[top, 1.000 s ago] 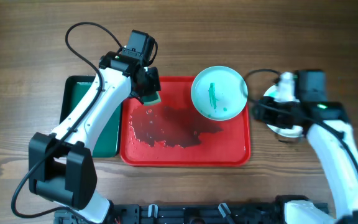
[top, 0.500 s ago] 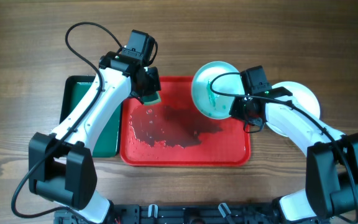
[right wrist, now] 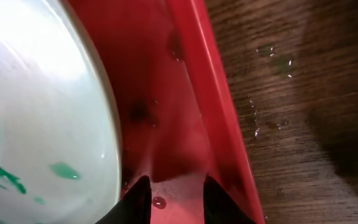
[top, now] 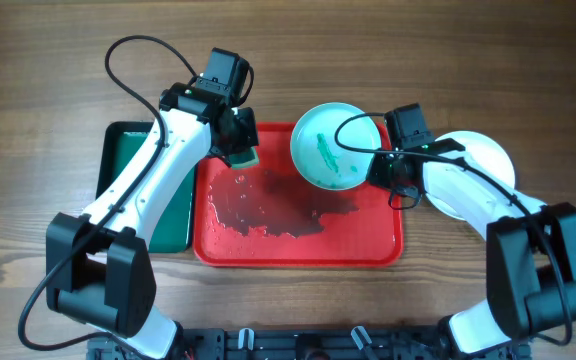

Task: Clean dirty plates on tray and stack at the side
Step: 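Grip the last plate with the right gripper and pull it to tray center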

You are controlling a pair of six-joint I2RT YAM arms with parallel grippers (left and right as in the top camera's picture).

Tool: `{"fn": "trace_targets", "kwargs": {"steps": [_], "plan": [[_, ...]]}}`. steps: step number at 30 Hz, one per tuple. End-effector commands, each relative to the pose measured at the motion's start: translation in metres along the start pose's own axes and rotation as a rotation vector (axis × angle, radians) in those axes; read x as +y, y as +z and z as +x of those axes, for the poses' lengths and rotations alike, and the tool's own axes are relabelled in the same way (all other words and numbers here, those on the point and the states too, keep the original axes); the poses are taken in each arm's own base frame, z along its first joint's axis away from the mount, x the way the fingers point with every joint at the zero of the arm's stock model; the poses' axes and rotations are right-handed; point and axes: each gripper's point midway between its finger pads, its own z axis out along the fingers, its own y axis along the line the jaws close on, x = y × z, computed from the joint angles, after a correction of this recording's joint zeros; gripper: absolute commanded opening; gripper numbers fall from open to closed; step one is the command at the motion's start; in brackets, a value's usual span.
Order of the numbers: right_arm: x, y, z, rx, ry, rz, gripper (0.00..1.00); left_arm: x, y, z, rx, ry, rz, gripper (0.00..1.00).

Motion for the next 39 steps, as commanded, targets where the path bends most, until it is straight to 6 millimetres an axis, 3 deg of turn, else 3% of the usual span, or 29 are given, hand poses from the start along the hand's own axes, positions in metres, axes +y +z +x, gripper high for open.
{"fn": "trace_targets", "kwargs": {"steps": [1, 4, 6, 8, 11, 14, 18, 28, 30, 31, 33, 39], "plan": [[0.011, -0.013, -0.012, -0.014, -0.059, -0.021, 0.28, -0.006, -0.004, -0.002, -0.009, 0.009, 0.02, 0.04], [0.01, -0.035, -0.023, -0.033, -0.121, 0.024, 0.29, -0.006, -0.004, -0.002, -0.009, 0.009, 0.02, 0.04], [0.021, -0.058, -0.039, -0.071, -0.207, 0.009, 0.32, -0.006, -0.004, -0.003, -0.011, 0.009, 0.021, 0.04], [0.034, -0.068, -0.051, -0.109, -0.283, -0.027, 0.37, -0.006, -0.004, -0.003, -0.01, 0.009, 0.02, 0.04], [0.049, -0.065, -0.074, -0.202, -0.4, -0.061, 0.4, -0.006, -0.004, -0.003, -0.01, 0.009, 0.02, 0.04], [0.058, -0.04, -0.085, -0.222, -0.484, -0.074, 0.4, -0.006, -0.004, -0.003, -0.01, 0.009, 0.02, 0.04], [0.052, -0.011, -0.075, -0.147, -0.475, -0.059, 0.39, -0.006, -0.004, -0.002, -0.01, 0.009, 0.02, 0.04], [0.039, 0.012, -0.066, -0.089, -0.471, -0.009, 0.38, -0.006, -0.004, -0.002, -0.009, 0.009, 0.02, 0.04], [0.04, 0.013, -0.06, -0.064, -0.472, -0.025, 0.17, -0.006, -0.004, -0.002, -0.01, 0.009, 0.02, 0.04], [0.043, 0.013, -0.056, -0.046, -0.471, -0.045, 0.12, -0.006, -0.004, -0.002, -0.009, 0.009, 0.02, 0.04], [0.048, 0.012, -0.042, 0.011, -0.46, -0.101, 0.04, -0.006, -0.004, -0.002, -0.01, 0.009, 0.02, 0.04], [0.062, 0.003, 0.027, 0.266, -0.184, -0.118, 0.04, -0.006, -0.004, -0.002, -0.01, 0.009, 0.02, 0.04]]}}
